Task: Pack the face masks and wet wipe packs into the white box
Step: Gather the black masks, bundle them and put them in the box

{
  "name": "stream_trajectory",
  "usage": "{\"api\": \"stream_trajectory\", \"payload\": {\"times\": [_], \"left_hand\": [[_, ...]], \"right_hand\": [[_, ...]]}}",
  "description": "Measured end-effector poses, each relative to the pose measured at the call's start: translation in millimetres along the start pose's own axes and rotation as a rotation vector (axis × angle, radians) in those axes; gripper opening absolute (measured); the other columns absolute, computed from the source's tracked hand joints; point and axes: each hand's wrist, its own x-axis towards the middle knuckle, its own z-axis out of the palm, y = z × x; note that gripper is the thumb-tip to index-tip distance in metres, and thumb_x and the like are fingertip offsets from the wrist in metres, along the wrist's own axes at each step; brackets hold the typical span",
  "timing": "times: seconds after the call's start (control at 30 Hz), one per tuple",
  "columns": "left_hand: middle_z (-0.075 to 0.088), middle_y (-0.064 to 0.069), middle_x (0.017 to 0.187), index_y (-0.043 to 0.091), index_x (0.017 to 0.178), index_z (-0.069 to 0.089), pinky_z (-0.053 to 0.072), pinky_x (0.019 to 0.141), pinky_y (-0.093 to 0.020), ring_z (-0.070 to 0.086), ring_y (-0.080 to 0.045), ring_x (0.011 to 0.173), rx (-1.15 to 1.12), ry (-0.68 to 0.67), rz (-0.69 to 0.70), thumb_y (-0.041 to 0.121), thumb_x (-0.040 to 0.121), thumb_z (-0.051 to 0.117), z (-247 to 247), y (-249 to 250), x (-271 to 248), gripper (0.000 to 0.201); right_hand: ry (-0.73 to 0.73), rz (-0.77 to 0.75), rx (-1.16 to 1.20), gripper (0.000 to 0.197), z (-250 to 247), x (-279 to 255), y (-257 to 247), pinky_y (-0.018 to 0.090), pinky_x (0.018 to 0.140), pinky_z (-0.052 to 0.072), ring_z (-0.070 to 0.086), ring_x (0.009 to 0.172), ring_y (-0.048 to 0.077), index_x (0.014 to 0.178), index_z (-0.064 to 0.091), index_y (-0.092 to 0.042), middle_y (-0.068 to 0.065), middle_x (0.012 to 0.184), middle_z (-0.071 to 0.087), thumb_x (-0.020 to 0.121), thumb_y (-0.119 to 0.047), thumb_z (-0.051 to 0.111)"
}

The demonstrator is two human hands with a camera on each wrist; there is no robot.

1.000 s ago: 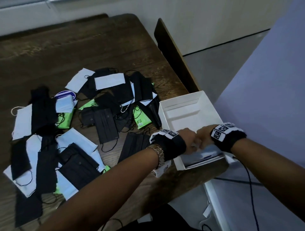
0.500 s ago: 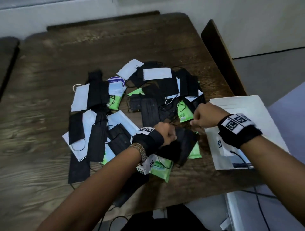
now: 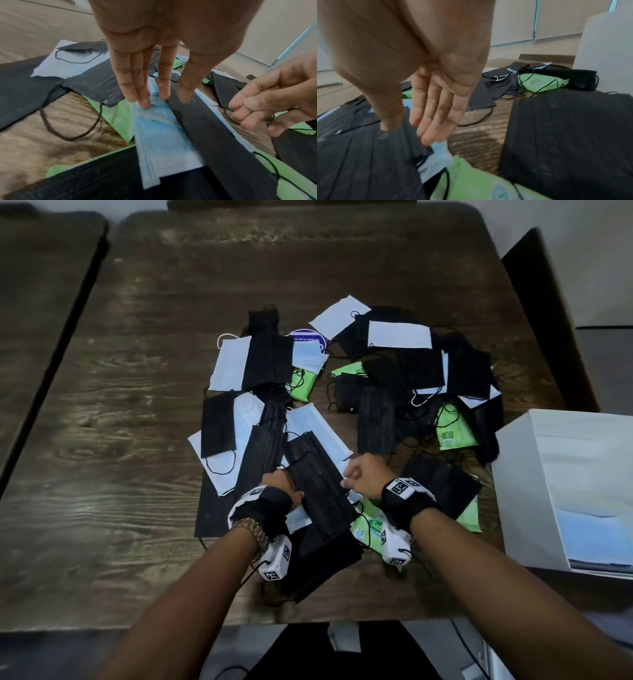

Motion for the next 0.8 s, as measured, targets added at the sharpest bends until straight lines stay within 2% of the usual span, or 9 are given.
{"api": "stream_trajectory", "payload": {"times": [0.1,0.17,0.23,0.33,0.47,0.57,0.63,0.73,0.8], "left_hand": [[0.067,-0.004,0.085,0.016,0.08,0.069,0.054,0.075,-0.024,0.068,-0.024,0.082,-0.124,0.022,-0.05,0.036,0.074,0.077,1,-4,1,0.022],[0.065,-0.003,0.081,0.018,0.071,0.063,0.053,0.072,-0.022,0.066,-0.021,0.075,-0.215,0.039,-0.069,0.029,0.073,0.079,1,-5,3,0.019],[0.062,-0.003,0.079,0.018,0.069,0.059,0.052,0.072,-0.022,0.064,-0.02,0.074,-0.279,0.056,-0.079,0.024,0.071,0.08,1,-7,4,0.023],[0.058,0.0,0.075,0.018,0.068,0.053,0.05,0.075,-0.02,0.059,-0.016,0.075,-0.355,0.044,-0.063,0.02,0.072,0.081,3,-9,5,0.028],[0.058,0.004,0.065,0.021,0.068,0.054,0.052,0.077,-0.021,0.059,-0.014,0.069,-0.445,0.063,-0.026,0.013,0.073,0.079,2,-10,6,0.027],[0.061,0.001,0.062,0.02,0.067,0.054,0.056,0.078,-0.025,0.063,-0.016,0.064,-0.515,0.123,0.01,0.005,0.07,0.075,-2,-8,11,0.026],[0.058,0.002,0.058,0.019,0.065,0.054,0.055,0.076,-0.024,0.061,-0.016,0.062,-0.548,0.199,0.016,0.002,0.07,0.071,-7,-5,17,0.025],[0.055,0.004,0.06,0.02,0.065,0.051,0.049,0.073,-0.019,0.054,-0.012,0.063,-0.511,0.24,0.006,0.008,0.073,0.071,-11,0,28,0.025],[0.058,0.003,0.067,0.021,0.065,0.051,0.048,0.076,-0.019,0.056,-0.013,0.07,-0.484,0.224,-0.04,0.016,0.074,0.075,-11,1,35,0.026]], "right_hand": [[-0.01,0.066,-0.064,0.028,23,13,-6,0.032,0.084,0.055,0.066,0.087,0.022,0.083,0.064,-0.021,0.008,0.094,0.068,0.072,-0.034,0.086],[-0.006,0.091,-0.093,0.036,33,15,-9,0.035,0.085,0.054,0.063,0.092,0.024,0.087,0.061,-0.02,0.009,0.099,0.065,0.07,-0.038,0.087],[0.01,0.103,-0.069,0.037,37,15,-11,0.035,0.082,0.054,0.064,0.092,0.026,0.085,0.061,-0.019,0.007,0.096,0.065,0.068,-0.035,0.09],[0.013,0.116,0.007,0.03,39,14,-12,0.031,0.075,0.055,0.069,0.084,0.025,0.074,0.064,-0.018,0.003,0.082,0.065,0.067,-0.025,0.092],[-0.014,0.043,0.08,0.024,25,12,-13,0.027,0.069,0.053,0.067,0.073,0.021,0.08,0.073,-0.007,0.002,0.074,0.066,0.068,-0.018,0.091],[0.022,0.045,0.112,0.025,7,20,-14,0.021,0.07,0.043,0.061,0.081,0.016,0.075,0.071,-0.014,0.002,0.082,0.066,0.066,-0.024,0.092],[0.078,0.07,0.118,0.027,0,30,-15,0.024,0.076,0.048,0.064,0.088,0.018,0.069,0.067,-0.02,0.005,0.088,0.071,0.065,-0.028,0.093],[0.121,0.111,0.105,0.03,3,43,-20,0.027,0.079,0.051,0.067,0.091,0.021,0.069,0.066,-0.022,0.008,0.096,0.07,0.063,-0.032,0.093],[0.109,0.141,0.094,0.037,11,48,-22,0.026,0.079,0.049,0.065,0.091,0.022,0.078,0.066,-0.02,0.008,0.102,0.067,0.061,-0.035,0.094]]}}
